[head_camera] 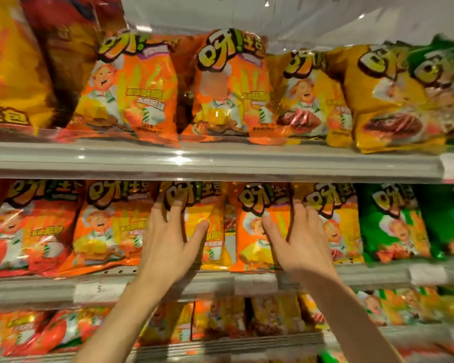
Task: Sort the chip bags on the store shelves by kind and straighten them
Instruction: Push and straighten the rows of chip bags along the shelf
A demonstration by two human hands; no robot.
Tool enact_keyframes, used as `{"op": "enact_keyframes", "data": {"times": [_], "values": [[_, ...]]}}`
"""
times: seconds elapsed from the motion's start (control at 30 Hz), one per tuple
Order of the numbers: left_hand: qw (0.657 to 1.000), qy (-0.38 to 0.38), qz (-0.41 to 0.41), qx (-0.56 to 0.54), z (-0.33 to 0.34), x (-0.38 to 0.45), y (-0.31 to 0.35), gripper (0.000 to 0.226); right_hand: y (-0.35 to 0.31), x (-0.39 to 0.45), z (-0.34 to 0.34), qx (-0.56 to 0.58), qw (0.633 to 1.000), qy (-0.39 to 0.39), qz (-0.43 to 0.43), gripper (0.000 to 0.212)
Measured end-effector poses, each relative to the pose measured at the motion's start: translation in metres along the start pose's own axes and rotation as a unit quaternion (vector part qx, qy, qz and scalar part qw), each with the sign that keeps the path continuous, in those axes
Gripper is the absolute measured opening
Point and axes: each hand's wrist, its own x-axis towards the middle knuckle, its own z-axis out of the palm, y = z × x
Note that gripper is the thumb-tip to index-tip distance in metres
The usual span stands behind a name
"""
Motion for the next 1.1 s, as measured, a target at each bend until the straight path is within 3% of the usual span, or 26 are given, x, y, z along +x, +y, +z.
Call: {"op": "enact_keyframes", "data": {"times": [0.17, 0.4, 0.57, 0.8, 1.1], "values": [[0.998, 0.008, -0.041, 0.040, 0.002, 0.005, 0.004, 0.093, 0.000, -0.010, 0.019, -0.010, 0.999, 0.035, -0.033, 0.094], [0.998, -0.019, -0.036, 0.056, 0.003, 0.009, 0.002, 0.103, -0.003, -0.014, 0.035, -0.010, 0.998, 0.063, -0.029, 0.107], [0.999, -0.009, -0.039, 0.013, 0.006, 0.009, 0.003, 0.100, -0.002, -0.009, 0.030, 0.050, 0.999, 0.015, 0.005, 0.097], [0.998, 0.016, -0.044, -0.037, 0.002, 0.015, 0.015, 0.093, 0.001, -0.002, 0.018, 0.142, 0.989, -0.009, 0.042, 0.099], [0.999, 0.036, -0.021, -0.027, -0.023, 0.003, 0.014, 0.092, 0.004, -0.003, 0.011, 0.197, 0.980, -0.008, 0.026, 0.098]]}}
